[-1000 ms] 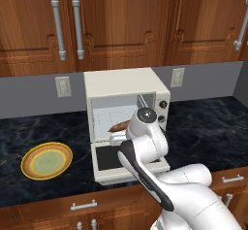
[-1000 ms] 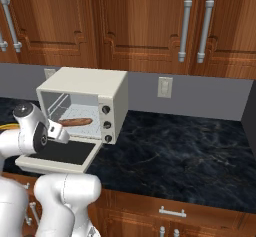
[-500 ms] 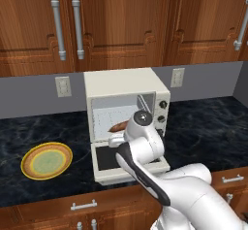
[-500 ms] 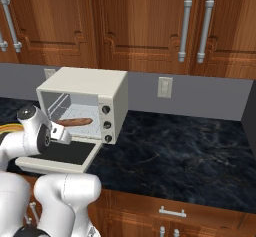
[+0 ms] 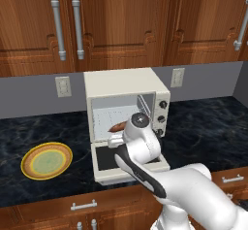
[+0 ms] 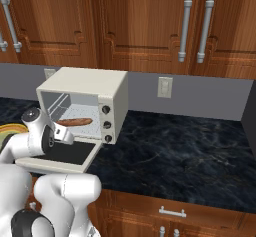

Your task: Pull the toaster oven rack outwards. Pick up the baguette from the plate and place it on the toaster oven rack. Close the toaster oven door fully and set the temperature to the lowest setting.

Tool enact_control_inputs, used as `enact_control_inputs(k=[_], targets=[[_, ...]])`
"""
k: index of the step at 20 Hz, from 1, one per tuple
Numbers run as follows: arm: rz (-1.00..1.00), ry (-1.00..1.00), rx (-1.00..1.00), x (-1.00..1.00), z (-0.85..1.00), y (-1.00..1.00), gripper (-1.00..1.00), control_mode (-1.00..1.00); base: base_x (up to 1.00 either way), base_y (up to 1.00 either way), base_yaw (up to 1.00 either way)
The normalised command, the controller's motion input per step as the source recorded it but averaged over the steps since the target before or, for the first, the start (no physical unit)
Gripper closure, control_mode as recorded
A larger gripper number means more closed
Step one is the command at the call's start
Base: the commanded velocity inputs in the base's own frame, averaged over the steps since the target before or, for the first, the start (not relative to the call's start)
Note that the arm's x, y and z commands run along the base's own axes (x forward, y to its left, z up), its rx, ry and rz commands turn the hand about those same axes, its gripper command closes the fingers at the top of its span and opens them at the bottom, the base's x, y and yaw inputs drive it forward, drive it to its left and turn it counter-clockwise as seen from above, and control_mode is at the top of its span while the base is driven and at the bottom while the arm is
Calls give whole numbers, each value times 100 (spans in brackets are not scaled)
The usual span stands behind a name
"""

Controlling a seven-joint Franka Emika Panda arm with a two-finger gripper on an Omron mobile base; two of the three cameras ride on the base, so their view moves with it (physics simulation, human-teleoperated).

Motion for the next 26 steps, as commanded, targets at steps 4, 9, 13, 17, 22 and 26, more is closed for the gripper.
enact_control_inputs(k=[4, 9, 13, 17, 22, 26], targets=[[0, 0, -2, 17, -19, 0, -100, -100, 0, 0, 0], [0, 0, -2, 20, -17, 2, -100, -100, 0, 0, 0], [0, 0, -2, 22, -15, 3, -100, -100, 0, 0, 0], [0, 0, 0, 21, -12, 0, -100, -100, 0, 0, 0], [0, 0, 0, 24, -10, 0, -100, -100, 0, 0, 0], [0, 0, 0, 24, -10, 0, -100, -100, 0, 0, 0]])
